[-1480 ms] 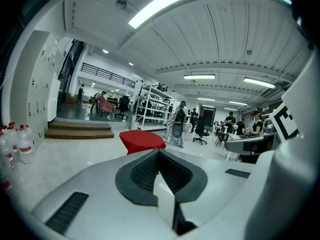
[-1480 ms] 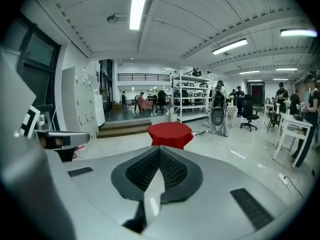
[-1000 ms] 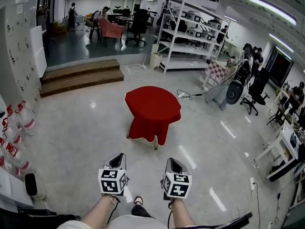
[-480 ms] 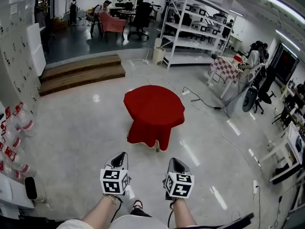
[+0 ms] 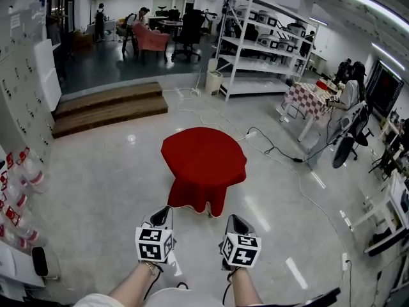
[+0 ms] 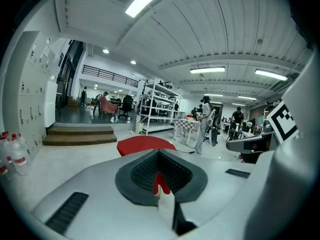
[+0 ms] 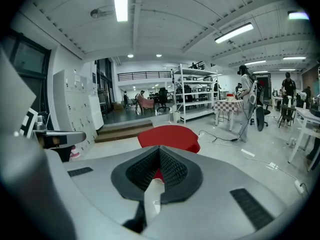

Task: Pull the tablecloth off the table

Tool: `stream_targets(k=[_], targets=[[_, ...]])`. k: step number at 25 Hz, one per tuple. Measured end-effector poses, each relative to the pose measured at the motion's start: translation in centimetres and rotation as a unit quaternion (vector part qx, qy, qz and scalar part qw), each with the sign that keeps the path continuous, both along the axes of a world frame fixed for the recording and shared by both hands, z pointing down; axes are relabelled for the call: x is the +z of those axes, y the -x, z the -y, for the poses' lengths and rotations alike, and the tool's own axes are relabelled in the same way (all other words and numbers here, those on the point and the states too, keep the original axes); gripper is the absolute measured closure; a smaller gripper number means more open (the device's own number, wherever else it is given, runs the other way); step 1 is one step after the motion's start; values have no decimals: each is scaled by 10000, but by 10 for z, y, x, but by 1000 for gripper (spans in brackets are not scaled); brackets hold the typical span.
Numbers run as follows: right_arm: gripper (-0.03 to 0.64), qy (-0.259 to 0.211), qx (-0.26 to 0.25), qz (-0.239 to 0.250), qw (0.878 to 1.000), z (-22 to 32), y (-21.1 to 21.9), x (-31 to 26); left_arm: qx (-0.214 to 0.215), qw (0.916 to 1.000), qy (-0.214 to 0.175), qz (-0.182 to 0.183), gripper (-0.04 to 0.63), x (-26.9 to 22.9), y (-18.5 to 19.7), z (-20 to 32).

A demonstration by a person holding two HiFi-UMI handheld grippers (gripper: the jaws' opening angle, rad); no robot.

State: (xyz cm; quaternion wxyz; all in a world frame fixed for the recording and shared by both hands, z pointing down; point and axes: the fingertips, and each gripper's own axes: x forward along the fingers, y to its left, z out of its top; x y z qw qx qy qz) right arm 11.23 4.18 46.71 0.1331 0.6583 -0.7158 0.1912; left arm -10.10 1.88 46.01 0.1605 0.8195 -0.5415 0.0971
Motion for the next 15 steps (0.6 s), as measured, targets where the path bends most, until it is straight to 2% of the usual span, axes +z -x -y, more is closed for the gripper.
stream_targets(k=[8, 15], targets=[[592, -79, 35, 109, 9999, 37, -20, 1, 74, 9999, -104, 86, 578, -6, -19, 39], [591, 48, 29, 213, 9998, 48, -24, 16, 19, 9999, 42, 148, 578, 7, -15, 49]])
